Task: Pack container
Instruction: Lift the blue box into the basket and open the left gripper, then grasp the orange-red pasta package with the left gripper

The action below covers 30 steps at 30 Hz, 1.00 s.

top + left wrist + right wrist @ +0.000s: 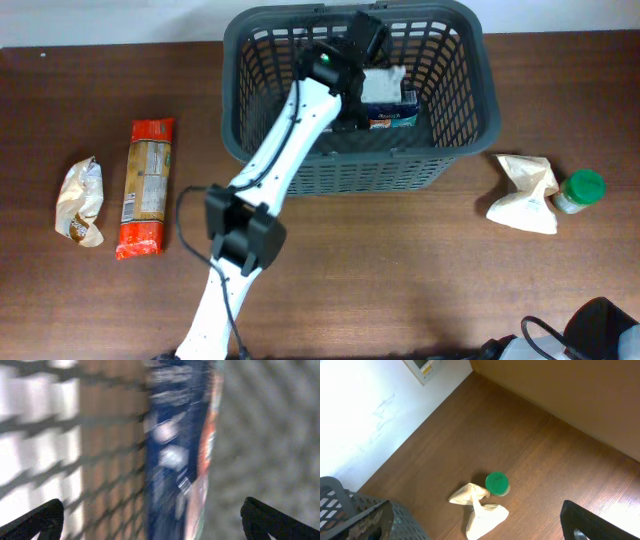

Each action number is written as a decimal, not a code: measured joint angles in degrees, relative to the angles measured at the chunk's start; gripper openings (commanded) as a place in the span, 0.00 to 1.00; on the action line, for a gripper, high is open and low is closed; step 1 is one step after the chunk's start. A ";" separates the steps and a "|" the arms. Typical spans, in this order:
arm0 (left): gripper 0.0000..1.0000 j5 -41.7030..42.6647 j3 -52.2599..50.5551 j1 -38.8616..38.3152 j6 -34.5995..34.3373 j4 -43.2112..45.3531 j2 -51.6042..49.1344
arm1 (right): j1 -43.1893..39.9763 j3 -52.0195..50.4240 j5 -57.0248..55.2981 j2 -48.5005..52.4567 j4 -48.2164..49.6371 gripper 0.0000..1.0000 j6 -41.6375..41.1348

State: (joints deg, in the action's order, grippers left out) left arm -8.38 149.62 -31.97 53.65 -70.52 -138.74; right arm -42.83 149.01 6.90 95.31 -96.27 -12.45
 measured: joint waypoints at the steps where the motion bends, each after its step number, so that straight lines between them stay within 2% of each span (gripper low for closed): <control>1: 0.99 -1.03 0.11 0.11 -1.90 -0.39 2.23 | 0.00 0.00 0.00 0.00 -0.02 0.99 0.00; 5: 0.99 -4.00 3.02 3.37 -12.94 -4.72 15.34 | 0.00 0.00 0.00 0.00 0.00 0.99 -0.02; 6: 0.99 -4.33 4.04 6.10 -18.25 -6.91 19.85 | 0.00 0.00 0.00 0.00 -0.02 0.99 0.00; 7: 0.99 -4.42 4.42 8.41 -20.52 -7.93 22.34 | -0.02 0.00 0.00 0.00 -0.02 0.99 0.00; 8: 0.99 -4.50 5.70 14.86 -26.64 -10.93 27.08 | 0.00 0.00 0.00 0.00 0.00 0.99 0.00; 12: 0.99 -0.57 6.29 33.88 -36.72 -22.08 30.12 | -0.02 0.00 0.00 0.00 -0.02 0.99 0.00; 15: 1.00 3.34 0.83 43.52 -38.97 -25.35 24.68 | -0.07 0.00 0.02 0.00 -0.02 0.99 0.00; 19: 1.00 5.57 -10.80 49.72 -39.19 -23.12 16.09 | -0.07 0.00 0.00 0.00 -0.02 0.99 -0.02; 23: 1.00 6.91 -21.79 50.73 -37.68 -20.04 6.97 | -0.07 0.00 0.00 0.00 0.00 0.99 0.02; 30: 0.94 7.43 -23.85 50.18 -35.32 -16.57 1.09 | -0.07 0.00 0.00 0.00 -0.02 0.99 -0.02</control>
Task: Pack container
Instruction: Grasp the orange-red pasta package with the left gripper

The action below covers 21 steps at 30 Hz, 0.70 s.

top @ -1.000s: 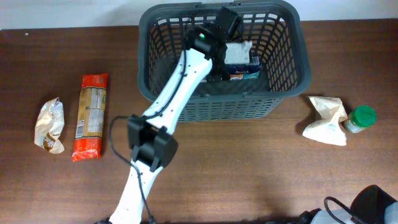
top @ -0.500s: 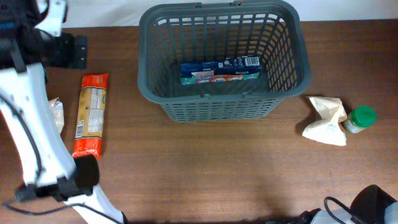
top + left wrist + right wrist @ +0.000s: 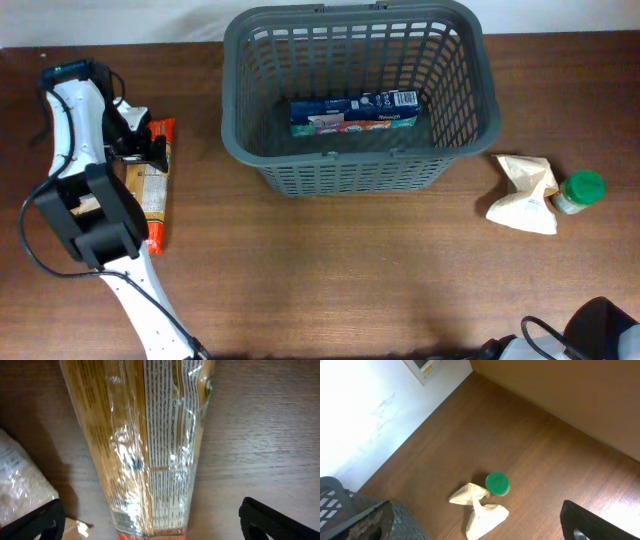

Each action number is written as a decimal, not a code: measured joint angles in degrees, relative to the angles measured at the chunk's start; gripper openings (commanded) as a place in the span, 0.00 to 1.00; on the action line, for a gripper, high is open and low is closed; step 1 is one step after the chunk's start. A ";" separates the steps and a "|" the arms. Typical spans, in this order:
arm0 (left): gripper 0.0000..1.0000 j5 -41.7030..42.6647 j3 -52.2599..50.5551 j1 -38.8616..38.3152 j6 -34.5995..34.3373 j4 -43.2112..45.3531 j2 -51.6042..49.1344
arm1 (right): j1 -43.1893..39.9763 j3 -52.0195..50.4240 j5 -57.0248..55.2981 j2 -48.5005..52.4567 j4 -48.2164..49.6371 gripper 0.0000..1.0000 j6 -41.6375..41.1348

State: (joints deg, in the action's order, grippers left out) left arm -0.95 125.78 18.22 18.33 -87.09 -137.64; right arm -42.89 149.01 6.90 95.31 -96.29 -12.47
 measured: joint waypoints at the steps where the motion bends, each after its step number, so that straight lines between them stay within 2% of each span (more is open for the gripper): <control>1: 0.92 -0.17 0.00 0.00 0.13 0.17 -0.39 | 0.00 0.00 0.00 0.00 0.00 0.99 0.00; 5: 0.89 -0.96 0.00 0.00 0.57 1.22 -2.49 | 0.00 0.00 0.00 0.00 0.00 0.99 0.02; 6: 0.84 -0.98 0.00 0.02 0.57 1.53 -2.93 | 0.00 0.00 0.00 0.00 0.00 0.99 0.02; 8: 0.81 -1.01 0.00 0.00 0.66 1.42 -3.85 | 0.00 0.00 0.00 0.00 0.00 0.99 0.04; 12: 0.66 -1.42 -0.02 0.02 0.90 1.95 -5.55 | 0.00 0.00 0.00 0.00 0.00 0.99 0.02; 14: 0.62 -1.57 -0.02 0.02 0.90 2.64 -5.75 | 0.00 0.00 0.02 0.00 0.00 0.99 0.02; 15: 0.52 -1.62 -0.02 0.02 0.96 2.69 -5.75 | 0.00 0.00 0.00 0.00 0.00 0.99 0.00; 16: 0.36 -1.62 -0.02 0.02 0.94 2.71 -5.75 | 0.00 0.00 0.00 0.00 0.00 0.99 0.02; 17: 0.02 -1.64 -0.02 0.02 0.87 2.73 -5.75 | 0.00 0.00 0.00 0.00 0.00 0.99 0.00; 21: 0.02 -2.05 0.79 0.00 1.09 1.40 -5.62 | 0.00 0.00 0.00 0.00 0.00 0.99 0.02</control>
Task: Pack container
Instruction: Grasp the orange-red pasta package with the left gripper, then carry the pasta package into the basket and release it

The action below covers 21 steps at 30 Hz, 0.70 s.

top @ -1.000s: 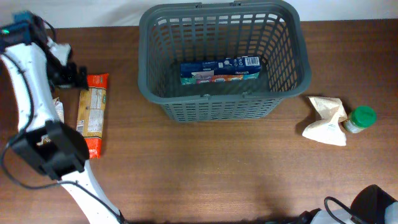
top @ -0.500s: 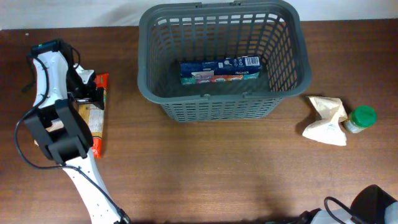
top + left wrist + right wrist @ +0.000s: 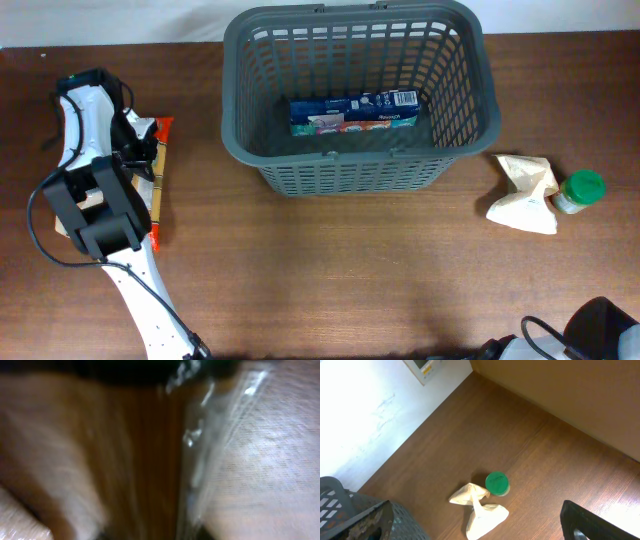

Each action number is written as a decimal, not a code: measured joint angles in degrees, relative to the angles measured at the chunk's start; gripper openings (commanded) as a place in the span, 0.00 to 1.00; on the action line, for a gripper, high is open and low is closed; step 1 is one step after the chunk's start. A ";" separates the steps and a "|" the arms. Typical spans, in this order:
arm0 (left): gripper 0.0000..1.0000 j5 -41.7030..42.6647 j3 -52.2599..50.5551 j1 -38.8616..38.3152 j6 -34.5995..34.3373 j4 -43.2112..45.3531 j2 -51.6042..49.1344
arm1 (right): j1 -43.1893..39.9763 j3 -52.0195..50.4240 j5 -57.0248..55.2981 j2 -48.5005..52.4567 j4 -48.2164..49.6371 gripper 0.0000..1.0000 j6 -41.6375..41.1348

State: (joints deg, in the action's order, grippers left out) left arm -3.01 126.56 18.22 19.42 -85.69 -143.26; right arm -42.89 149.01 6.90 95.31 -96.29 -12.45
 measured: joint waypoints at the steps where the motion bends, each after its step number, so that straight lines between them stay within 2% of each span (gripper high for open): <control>1: 0.02 0.02 0.33 0.00 0.07 -0.63 0.20 | 0.00 0.00 0.00 0.00 0.00 0.99 -0.02; 7: 0.01 0.04 4.46 0.00 -0.09 -9.25 -0.90 | 0.00 0.00 0.00 0.00 0.02 0.99 0.02; 13: 0.02 2.05 22.45 -0.68 -1.90 -10.01 -0.39 | 0.00 0.00 0.00 0.00 0.00 0.99 -0.04; 18: 0.02 2.82 38.95 -5.86 -1.70 -7.02 9.09 | 0.00 0.00 0.00 0.00 0.00 0.99 -0.02; 21: 0.02 5.66 47.34 -14.12 5.33 -2.01 17.49 | 0.00 0.00 0.00 0.00 0.02 0.99 0.00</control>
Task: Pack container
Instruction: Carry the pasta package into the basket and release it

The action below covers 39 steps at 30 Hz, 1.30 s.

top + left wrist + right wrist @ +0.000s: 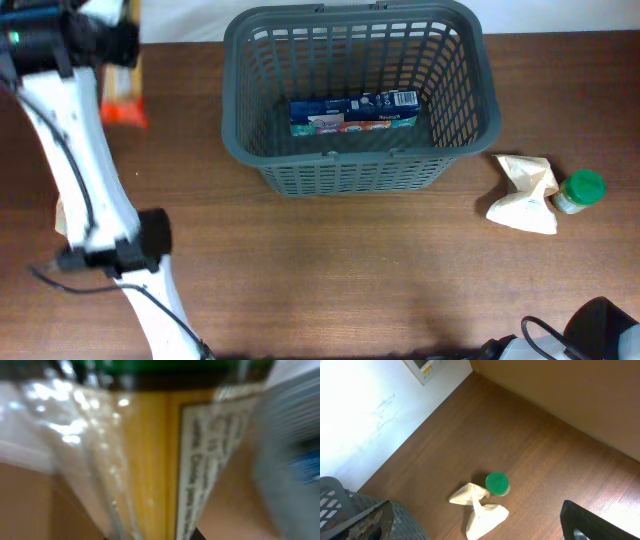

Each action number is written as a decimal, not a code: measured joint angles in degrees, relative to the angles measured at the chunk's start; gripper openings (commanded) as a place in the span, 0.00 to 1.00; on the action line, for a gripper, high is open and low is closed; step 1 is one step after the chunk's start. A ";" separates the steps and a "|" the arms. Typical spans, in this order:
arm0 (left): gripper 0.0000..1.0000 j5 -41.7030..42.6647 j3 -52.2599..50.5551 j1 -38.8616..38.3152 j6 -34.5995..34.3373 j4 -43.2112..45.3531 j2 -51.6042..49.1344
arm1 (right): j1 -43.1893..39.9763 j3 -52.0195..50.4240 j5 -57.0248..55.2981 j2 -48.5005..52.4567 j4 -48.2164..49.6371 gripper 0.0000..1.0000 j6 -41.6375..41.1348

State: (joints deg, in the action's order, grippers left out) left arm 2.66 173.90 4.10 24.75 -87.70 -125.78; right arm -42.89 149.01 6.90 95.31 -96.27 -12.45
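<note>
The grey basket (352, 172) stands at the middle back of the table with a blue box (352, 111) lying inside it. My left gripper (108, 42) is raised at the far left, shut on the long pasta packet (126, 98), whose red end hangs below it. In the left wrist view the packet (150, 460) fills the frame, blurred, between the fingers. At the right edge lie a white crumpled bag (522, 195) and a green-lidded jar (580, 190). My right gripper (475, 532) is open high above them, holding nothing.
A sliver of a small tan bag (59, 213) shows behind the left arm at the table's left edge. The right wrist view shows the jar (497, 483), the white bag (480, 510) and a corner of the basket (375, 520).
My left gripper has risen off the table with the pasta packet in it, and now holds it high at the back left. The right arm has not moved.
My left gripper was inside the basket at the blue box. Then it was open over the pasta packet at the left of the table, the box left in the basket. Then it was down on the packet, and now it holds the packet up.
</note>
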 measured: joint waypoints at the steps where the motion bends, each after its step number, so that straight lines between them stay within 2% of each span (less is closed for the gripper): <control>1: 0.01 0.31 1.44 -3.32 2.80 1.01 2.19 | 0.00 0.00 0.00 0.00 0.00 0.99 0.02; 4: 0.02 0.72 4.13 -16.65 15.67 3.52 7.37 | 0.00 0.00 0.00 0.00 0.00 0.99 0.00; 7: 0.02 0.94 2.25 -29.44 29.86 3.21 8.15 | 0.00 0.00 0.00 0.00 0.00 0.99 -0.02; 10: 0.02 -1.60 -3.26 -34.67 36.35 4.39 5.49 | 0.00 0.00 0.00 0.00 0.00 0.99 -0.02; 13: 0.01 -4.22 -11.69 -37.42 39.32 7.37 -1.22 | 0.00 0.00 0.02 0.00 0.00 0.99 -0.02; 18: 0.02 -6.78 -22.43 -38.29 36.63 7.21 -13.14 | 0.00 0.00 0.00 0.00 -0.02 0.99 -0.02; 19: 0.06 -7.34 -23.50 -38.53 36.13 5.88 -15.04 | 0.00 0.00 0.00 0.00 0.00 0.99 -0.02; 20: 0.31 -9.09 -24.11 -39.04 35.21 3.80 -16.68 | 0.00 0.00 0.00 0.00 -0.02 0.99 -0.02; 21: 0.98 -9.16 -24.74 -39.36 34.58 2.58 -17.53 | 0.00 0.00 0.00 0.00 -0.02 0.99 -0.02; 25: 0.99 -14.62 -24.46 -40.98 30.77 4.90 -17.81 | 0.00 0.00 0.00 0.00 -0.02 0.99 0.00; 29: 0.99 -22.75 -23.93 -41.27 22.43 6.78 -14.71 | 0.00 0.00 0.00 0.00 -0.02 0.99 -0.02; 33: 0.99 -24.81 -23.89 -38.45 14.10 6.78 -7.89 | 0.00 0.00 0.00 0.00 -0.02 0.99 -0.02; 37: 0.99 -22.88 -22.10 -28.52 5.49 5.38 3.85 | 0.00 0.00 0.02 0.00 0.00 0.99 -0.02; 39: 0.99 -17.79 -20.55 -17.20 2.12 1.42 11.06 | 0.00 0.00 0.02 0.00 -0.04 0.99 -0.02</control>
State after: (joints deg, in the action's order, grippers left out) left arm -15.14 153.36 -13.10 26.87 -86.28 -114.72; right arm -42.89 149.01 6.92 95.31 -96.31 -12.47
